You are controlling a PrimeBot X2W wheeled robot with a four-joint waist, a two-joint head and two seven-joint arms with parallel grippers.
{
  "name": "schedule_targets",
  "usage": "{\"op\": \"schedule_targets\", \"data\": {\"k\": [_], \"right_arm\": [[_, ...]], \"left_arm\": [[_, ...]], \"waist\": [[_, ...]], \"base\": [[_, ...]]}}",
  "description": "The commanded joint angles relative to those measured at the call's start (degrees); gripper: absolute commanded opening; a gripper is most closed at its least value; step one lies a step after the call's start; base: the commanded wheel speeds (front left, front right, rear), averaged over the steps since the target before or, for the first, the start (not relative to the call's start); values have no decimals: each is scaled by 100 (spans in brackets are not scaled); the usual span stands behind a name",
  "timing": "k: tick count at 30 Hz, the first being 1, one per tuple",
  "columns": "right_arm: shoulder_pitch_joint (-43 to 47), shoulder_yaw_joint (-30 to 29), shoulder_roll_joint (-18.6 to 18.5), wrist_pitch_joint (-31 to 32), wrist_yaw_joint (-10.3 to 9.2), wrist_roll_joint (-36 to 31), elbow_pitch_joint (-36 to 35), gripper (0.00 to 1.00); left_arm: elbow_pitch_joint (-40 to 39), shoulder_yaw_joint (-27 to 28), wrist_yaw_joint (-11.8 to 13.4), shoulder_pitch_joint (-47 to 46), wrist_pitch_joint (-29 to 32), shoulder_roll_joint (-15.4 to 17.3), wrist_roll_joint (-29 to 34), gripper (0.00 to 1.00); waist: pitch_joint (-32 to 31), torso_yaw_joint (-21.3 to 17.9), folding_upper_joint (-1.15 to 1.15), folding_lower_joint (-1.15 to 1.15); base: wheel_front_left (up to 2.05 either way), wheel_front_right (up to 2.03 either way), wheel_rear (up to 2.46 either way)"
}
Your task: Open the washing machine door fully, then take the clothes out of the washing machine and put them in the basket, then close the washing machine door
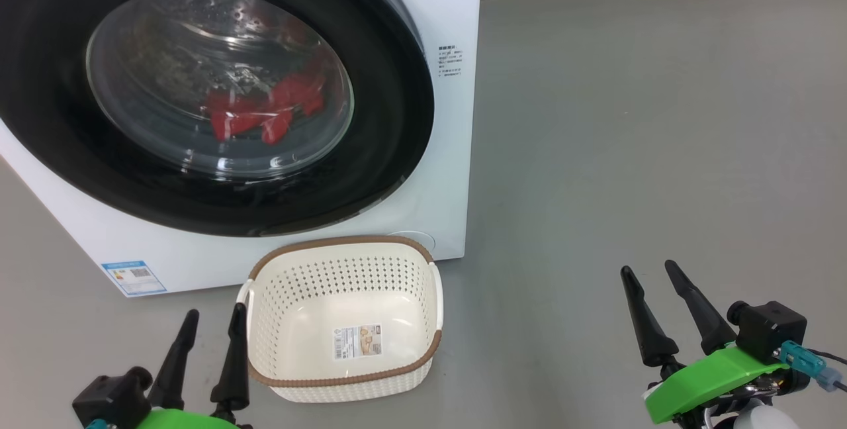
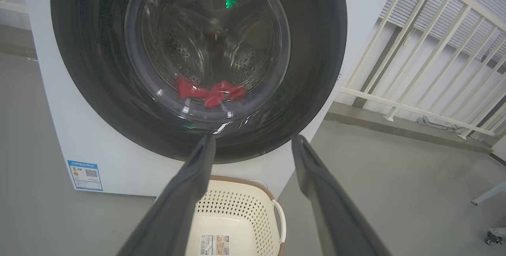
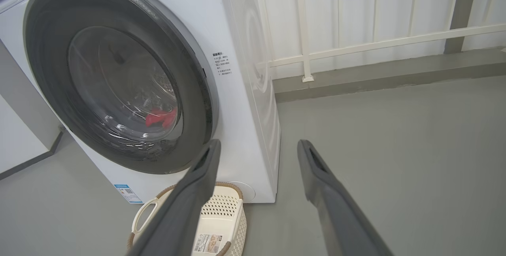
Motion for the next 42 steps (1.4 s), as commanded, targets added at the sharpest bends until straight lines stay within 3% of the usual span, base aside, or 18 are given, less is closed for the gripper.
{"op": "schedule_targets", "data": {"k": [1, 19, 38, 39, 41, 42], "right_arm": [[-278, 135, -95, -90, 2, -205, -189, 100], [-304, 294, -185, -384, 2, -1263, -218, 100], [-272, 155, -153, -384, 2, -1145, -252, 100], [-280, 162, -136, -384, 2, -1108, -251, 89], [-308, 189, -118, -384, 2, -1030, -227, 47], [-331, 212, -114, -384, 2, -989, -218, 35]], "left_arm": [[-174, 133, -33, -265, -104, 123, 199, 100], [-212, 183, -39, -263, -402, 145, 1190, 100], [-222, 224, -39, -251, -402, 122, 1186, 100], [-223, 226, -39, -256, -402, 121, 1187, 100], [-223, 232, -39, -264, -402, 117, 1189, 100], [-226, 236, -39, -267, -402, 115, 1189, 100]], "waist": [[-2, 0, 0, 0], [-64, -24, 0, 0], [31, 6, 0, 0], [42, 8, 0, 0], [70, 14, 0, 0], [85, 19, 0, 0]], "base": [[0, 0, 0], [0, 0, 0], [0, 0, 0], [0, 0, 0], [0, 0, 0], [0, 0, 0]]}}
